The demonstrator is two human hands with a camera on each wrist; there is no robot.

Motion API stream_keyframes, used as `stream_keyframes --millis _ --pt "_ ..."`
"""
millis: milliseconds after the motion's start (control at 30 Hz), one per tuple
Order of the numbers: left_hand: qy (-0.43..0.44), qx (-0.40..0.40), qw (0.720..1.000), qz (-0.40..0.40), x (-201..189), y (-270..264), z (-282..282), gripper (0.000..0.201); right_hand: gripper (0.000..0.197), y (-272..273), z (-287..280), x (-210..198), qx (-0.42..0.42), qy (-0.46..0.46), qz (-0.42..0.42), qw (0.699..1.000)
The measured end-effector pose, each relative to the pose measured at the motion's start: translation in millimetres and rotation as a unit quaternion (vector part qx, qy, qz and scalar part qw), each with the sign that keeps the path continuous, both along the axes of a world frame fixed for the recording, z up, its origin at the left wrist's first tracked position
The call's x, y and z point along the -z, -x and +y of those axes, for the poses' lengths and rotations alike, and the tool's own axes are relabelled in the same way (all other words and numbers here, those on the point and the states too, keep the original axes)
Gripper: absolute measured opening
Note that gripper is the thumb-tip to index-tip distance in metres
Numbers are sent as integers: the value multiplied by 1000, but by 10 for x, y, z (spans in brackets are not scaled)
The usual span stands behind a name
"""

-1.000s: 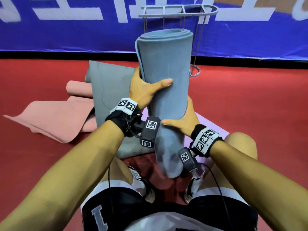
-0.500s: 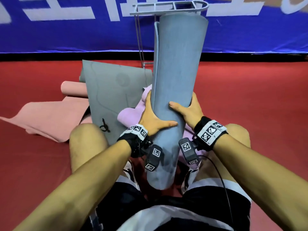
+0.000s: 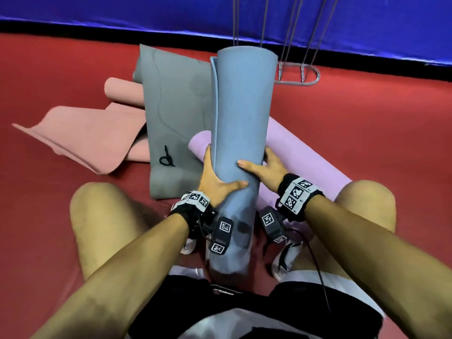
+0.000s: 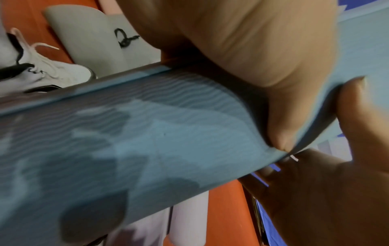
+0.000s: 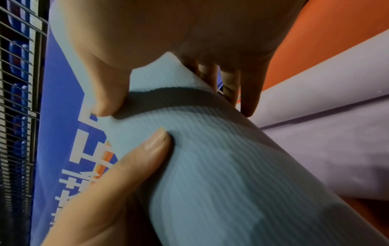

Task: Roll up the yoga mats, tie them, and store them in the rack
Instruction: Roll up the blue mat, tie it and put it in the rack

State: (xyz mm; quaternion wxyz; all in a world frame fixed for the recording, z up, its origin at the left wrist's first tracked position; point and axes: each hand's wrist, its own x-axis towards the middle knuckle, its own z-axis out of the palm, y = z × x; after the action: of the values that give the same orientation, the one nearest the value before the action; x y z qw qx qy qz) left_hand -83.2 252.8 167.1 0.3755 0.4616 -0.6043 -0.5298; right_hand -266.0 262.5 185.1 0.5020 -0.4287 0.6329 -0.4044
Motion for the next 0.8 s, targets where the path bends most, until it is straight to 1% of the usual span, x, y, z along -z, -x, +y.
stream_keyframes --millis 67,100,133,200,233,267,333,400,433,467,500,533,567,600,633,667,700,733,767,800 --pt "-12 -31 999 7 82 -118 -74 111 103 -128 -163 124 -22 -15 7 1000" --pt "-25 -52 998 11 129 -171 -113 114 105 -184 -219 139 -31 -23 8 999" --pt "-43 -68 997 18 177 -230 -162 118 103 -238 -289 189 -39 -34 9 999" --pt "-72 -94 993 22 274 -328 -296 125 89 -354 -446 264 -52 -47 13 997" --pt "-84 -102 991 21 325 -378 -358 125 85 -413 -513 309 -56 -58 12 997" --pt "-94 -111 989 20 360 -397 -412 122 86 -462 -557 339 -55 -66 17 996" --pt "-130 -130 983 22 467 -436 -527 117 99 -586 -656 445 -52 -83 39 994" --pt "-180 -139 974 19 556 -435 -637 129 113 -682 -722 577 -28 -86 103 991" --pt "-200 -142 969 4 601 -432 -665 136 111 -713 -725 613 -15 -85 133 987" --pt "-218 -146 965 -20 639 -434 -693 137 102 -738 -738 652 -9 -81 153 985" --pt "-238 -153 958 -49 701 -430 -741 135 89 -748 -769 712 -9 -74 166 983" --pt "-256 -158 952 -64 752 -429 -782 131 77 -749 -797 755 -12 -71 178 981" --pt "-274 -158 947 -59 807 -412 -826 122 69 -725 -840 818 -12 -72 186 980" --pt "-293 -161 942 -43 824 -399 -868 109 65 -696 -894 858 -8 -79 189 979" --pt "-312 -160 936 -20 823 -378 -932 89 65 -650 -963 904 -7 -91 187 978" --pt "-333 -159 929 6 835 -330 -1028 65 70 -598 -1048 958 -11 -115 184 976" --pt "-348 -154 924 32 839 -282 -1134 39 82 -556 -1127 993 -17 -138 182 973" --pt "-358 -152 920 51 839 -219 -1223 22 100 -512 -1188 1034 -17 -162 179 970" --pt "-367 -163 914 59 839 -167 -1295 19 118 -488 -1237 1058 -16 -179 180 967" --pt "-379 -171 907 70 880 -114 -1354 23 132 -467 -1284 1091 -17 -189 188 964"
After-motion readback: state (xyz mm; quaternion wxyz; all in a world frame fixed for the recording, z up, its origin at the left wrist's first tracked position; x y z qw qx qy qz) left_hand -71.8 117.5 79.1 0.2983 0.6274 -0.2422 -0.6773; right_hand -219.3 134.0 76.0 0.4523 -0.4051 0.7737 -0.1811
